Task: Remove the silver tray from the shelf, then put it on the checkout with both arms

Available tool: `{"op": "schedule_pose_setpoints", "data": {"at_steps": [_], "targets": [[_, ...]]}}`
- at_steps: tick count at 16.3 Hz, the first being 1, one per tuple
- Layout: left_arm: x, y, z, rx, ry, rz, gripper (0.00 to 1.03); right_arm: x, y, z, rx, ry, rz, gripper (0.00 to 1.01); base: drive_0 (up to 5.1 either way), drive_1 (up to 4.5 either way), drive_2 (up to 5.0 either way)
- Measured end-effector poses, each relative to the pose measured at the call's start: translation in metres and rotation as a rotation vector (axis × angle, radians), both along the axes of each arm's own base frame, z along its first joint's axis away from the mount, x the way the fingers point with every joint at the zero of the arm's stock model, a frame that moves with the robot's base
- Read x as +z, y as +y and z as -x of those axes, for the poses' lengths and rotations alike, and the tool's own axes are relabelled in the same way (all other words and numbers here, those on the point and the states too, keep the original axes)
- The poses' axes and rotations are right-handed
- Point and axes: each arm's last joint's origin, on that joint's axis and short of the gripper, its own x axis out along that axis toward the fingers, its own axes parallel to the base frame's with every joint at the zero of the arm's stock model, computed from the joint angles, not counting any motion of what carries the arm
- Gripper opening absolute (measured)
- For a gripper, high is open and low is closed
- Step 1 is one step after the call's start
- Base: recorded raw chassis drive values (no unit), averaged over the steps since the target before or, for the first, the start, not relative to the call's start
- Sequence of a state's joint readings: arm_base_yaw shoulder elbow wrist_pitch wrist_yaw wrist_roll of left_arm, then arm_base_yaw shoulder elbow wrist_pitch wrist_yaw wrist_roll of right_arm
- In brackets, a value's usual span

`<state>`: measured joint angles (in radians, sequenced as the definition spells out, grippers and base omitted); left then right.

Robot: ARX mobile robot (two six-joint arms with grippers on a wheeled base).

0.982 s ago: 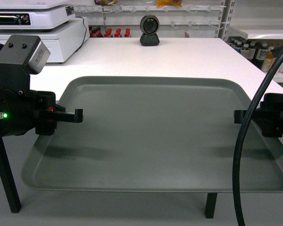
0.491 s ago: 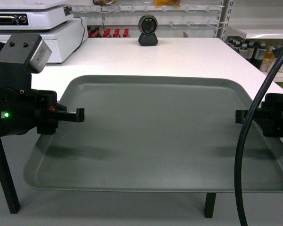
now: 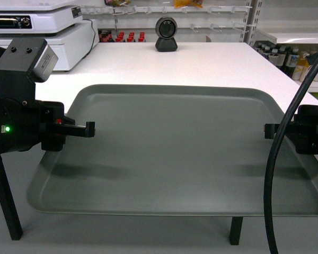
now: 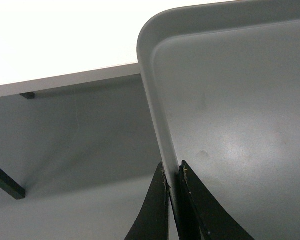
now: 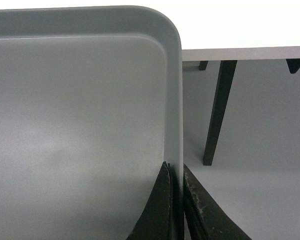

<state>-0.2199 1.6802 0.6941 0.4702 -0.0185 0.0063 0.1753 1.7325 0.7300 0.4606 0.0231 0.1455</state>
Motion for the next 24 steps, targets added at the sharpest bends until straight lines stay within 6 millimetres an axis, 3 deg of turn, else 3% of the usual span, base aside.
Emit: {"op": "schedule_pose_setpoints", "data": {"at_steps": [24], "targets": [[0.0002,0.0,-0.0002,0.0,-0.002,0.0,0.04,0.0004,0.0,-0.0002,0.0,-0.003,0.0,0.03,-4.7,2.46,2.4]]}}
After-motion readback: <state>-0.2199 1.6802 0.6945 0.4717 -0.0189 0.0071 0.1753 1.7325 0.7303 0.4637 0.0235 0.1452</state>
